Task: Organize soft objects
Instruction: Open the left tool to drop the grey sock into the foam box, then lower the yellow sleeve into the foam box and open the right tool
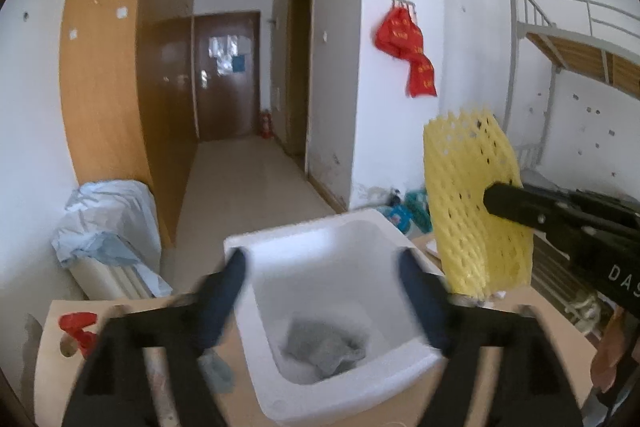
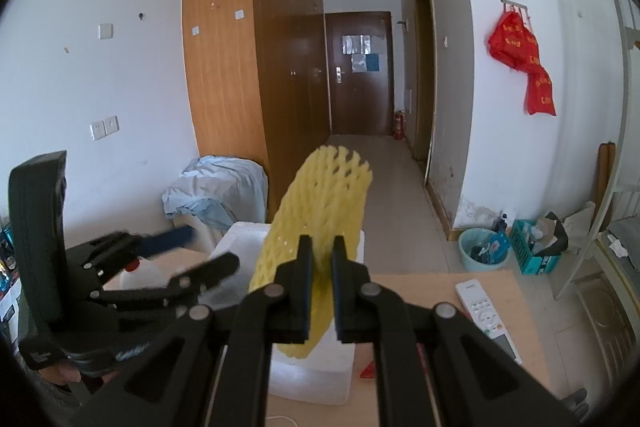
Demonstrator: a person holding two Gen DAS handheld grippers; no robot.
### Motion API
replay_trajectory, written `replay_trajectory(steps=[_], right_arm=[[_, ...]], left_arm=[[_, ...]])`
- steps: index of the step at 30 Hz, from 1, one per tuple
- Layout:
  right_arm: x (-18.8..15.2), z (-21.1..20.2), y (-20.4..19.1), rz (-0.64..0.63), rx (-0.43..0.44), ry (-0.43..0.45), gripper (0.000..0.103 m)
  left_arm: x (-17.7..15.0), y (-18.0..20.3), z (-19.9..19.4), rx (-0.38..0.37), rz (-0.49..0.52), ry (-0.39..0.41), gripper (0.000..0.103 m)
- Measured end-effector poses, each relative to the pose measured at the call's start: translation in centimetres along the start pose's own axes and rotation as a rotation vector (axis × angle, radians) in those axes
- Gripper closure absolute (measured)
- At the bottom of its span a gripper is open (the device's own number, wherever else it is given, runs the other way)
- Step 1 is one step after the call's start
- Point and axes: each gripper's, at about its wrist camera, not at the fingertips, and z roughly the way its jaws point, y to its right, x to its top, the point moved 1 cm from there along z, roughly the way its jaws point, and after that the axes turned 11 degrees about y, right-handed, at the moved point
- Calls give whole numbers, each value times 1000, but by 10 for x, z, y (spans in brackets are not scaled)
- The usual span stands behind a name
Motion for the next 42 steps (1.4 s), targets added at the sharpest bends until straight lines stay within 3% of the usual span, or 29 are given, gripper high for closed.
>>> replay_trajectory(steps=[3, 12, 22, 29, 42], right_arm=[[0, 1, -1, 0, 0, 0, 92], [-1, 2, 0, 0, 2, -1, 92], [-5, 8, -6, -5, 36, -24, 92], [-10, 15, -17, -8, 66, -43, 92], [-17, 35, -32, -6, 88, -76, 92]], left_arm=[[0, -1, -4, 31, 15, 32, 8], [1, -14, -6, 90, -3, 24, 8], [14, -36, -50, 210, -40, 95, 7], [17, -52, -76, 248, -61, 117, 0], [23, -71, -98, 277, -97, 150, 0]])
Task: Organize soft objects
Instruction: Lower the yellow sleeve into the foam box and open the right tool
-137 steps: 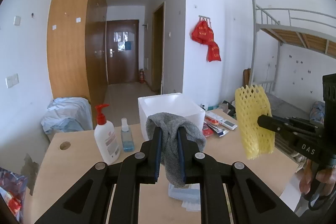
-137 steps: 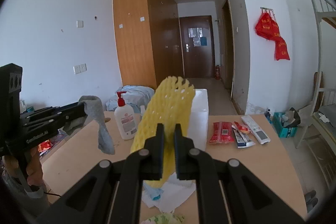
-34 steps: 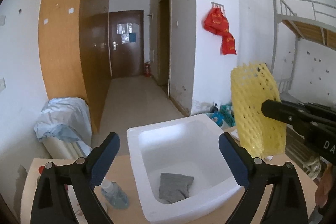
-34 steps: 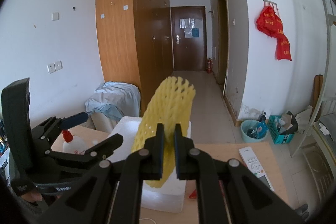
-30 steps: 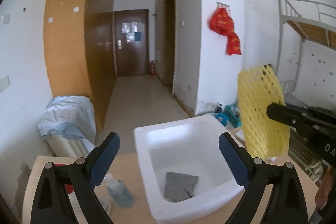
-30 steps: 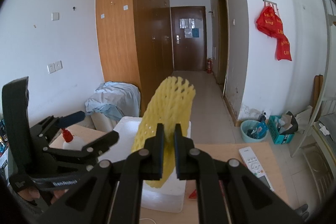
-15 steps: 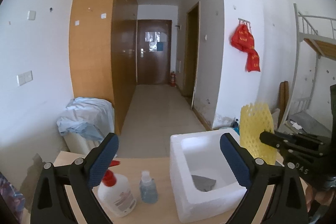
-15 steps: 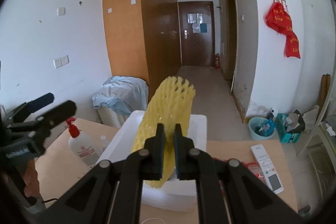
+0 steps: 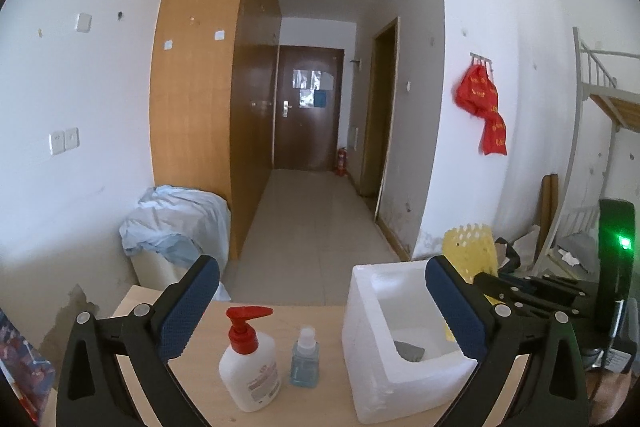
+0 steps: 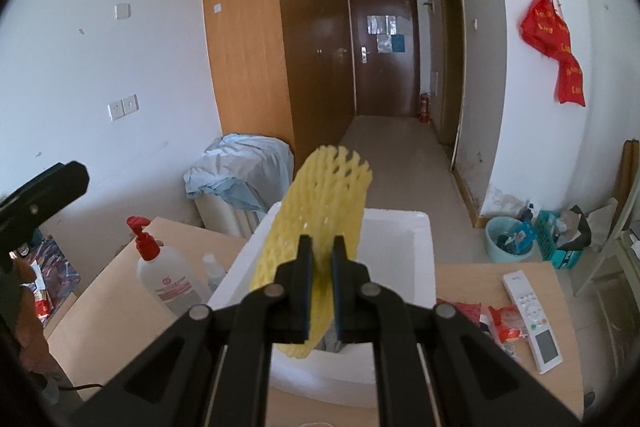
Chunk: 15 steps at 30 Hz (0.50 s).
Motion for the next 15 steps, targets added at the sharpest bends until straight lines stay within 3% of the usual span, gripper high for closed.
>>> replay_trajectory(steps=[12, 15], right_arm=[[-3, 12, -1, 3, -19, -16, 91], [-4, 11, -1, 8, -20, -16, 65]], left_arm=[[-1, 7, 0, -6, 27, -3, 0], [0, 8, -1, -16, 28, -1, 0]])
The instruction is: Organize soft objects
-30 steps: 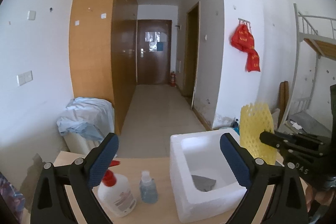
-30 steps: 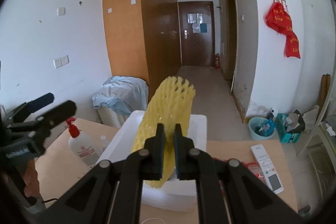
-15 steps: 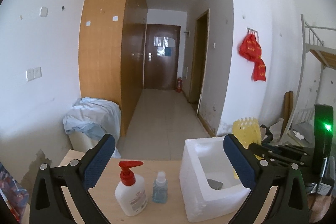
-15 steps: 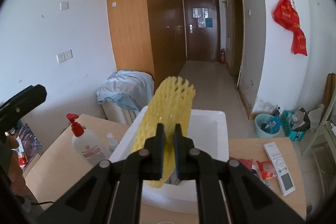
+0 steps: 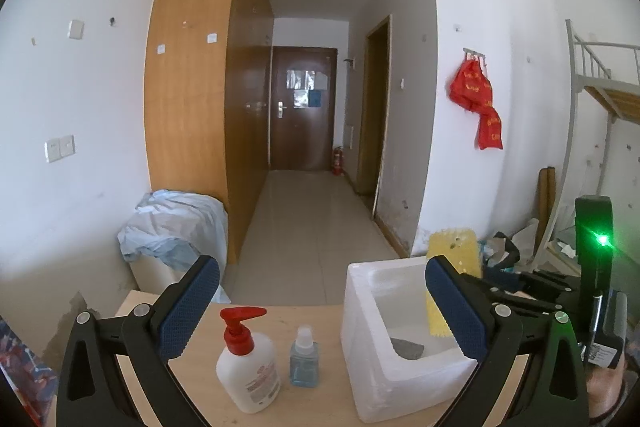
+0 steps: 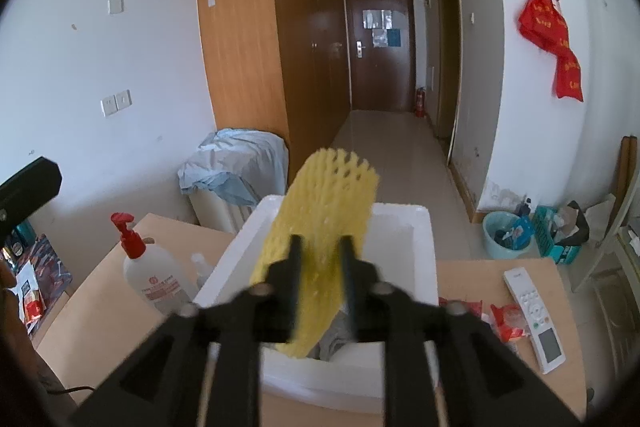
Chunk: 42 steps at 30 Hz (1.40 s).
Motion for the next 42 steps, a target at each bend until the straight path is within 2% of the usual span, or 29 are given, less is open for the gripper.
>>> replay_trajectory(steps=[1, 2, 6, 8, 19, 28, 33, 42], right_arm=[[0, -1, 1, 1, -2, 2, 49], [1, -2, 1, 1, -8, 9, 38], [4, -6, 2, -5, -28, 28, 21], [4, -6, 1, -15, -41, 24, 9], [5, -8, 5, -5, -56, 34, 1], [4, -21, 2, -26, -60, 41, 0], [5, -35, 4, 14, -13, 54, 0], [9, -81, 1, 28, -33, 108, 0]], left_arm=[[0, 0, -1, -2, -1, 2, 0], [1, 0, -1, -5, -1, 4, 0], [2, 1, -2, -13, -5, 6, 0], [2, 0, -2, -16, -7, 5, 0], [3, 2, -4, -24, -7, 5, 0], [4, 5, -10, -21, -32, 10, 0], [6, 5, -18, -33, -44, 0, 0], [11, 16, -54, -22, 4, 18, 0]])
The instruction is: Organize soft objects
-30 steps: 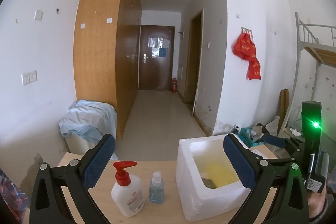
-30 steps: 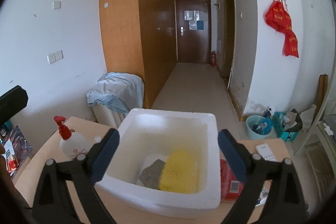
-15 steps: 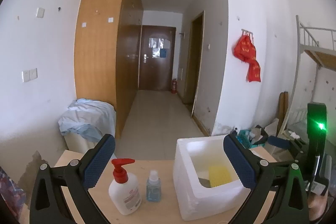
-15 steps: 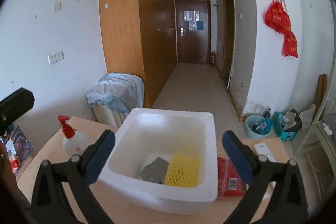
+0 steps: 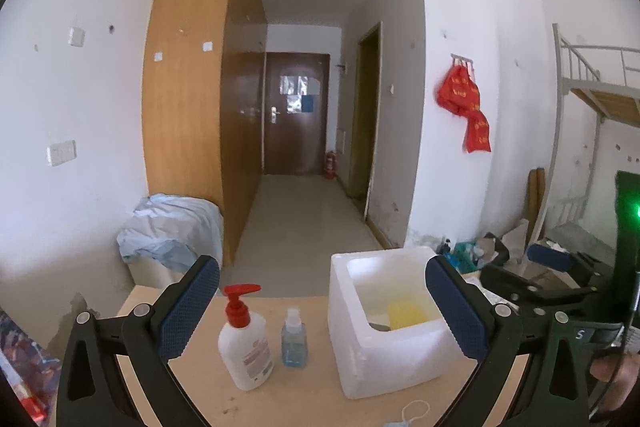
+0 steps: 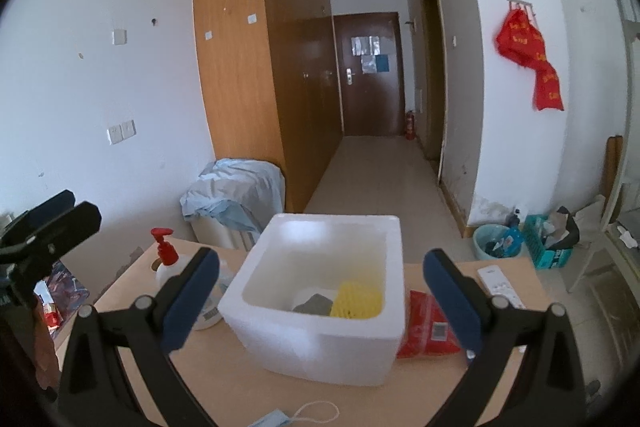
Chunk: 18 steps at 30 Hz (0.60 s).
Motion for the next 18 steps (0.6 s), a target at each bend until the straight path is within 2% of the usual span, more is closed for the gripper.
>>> replay_trajectory(steps=[4, 18], right_arm=[[2, -19, 1, 18, -2, 6, 0], [-3, -79, -18, -15, -33, 51, 0]], left_arm=[[4, -3, -27, 6, -20, 56, 0], [6, 3, -94, -5, 33, 73, 0]])
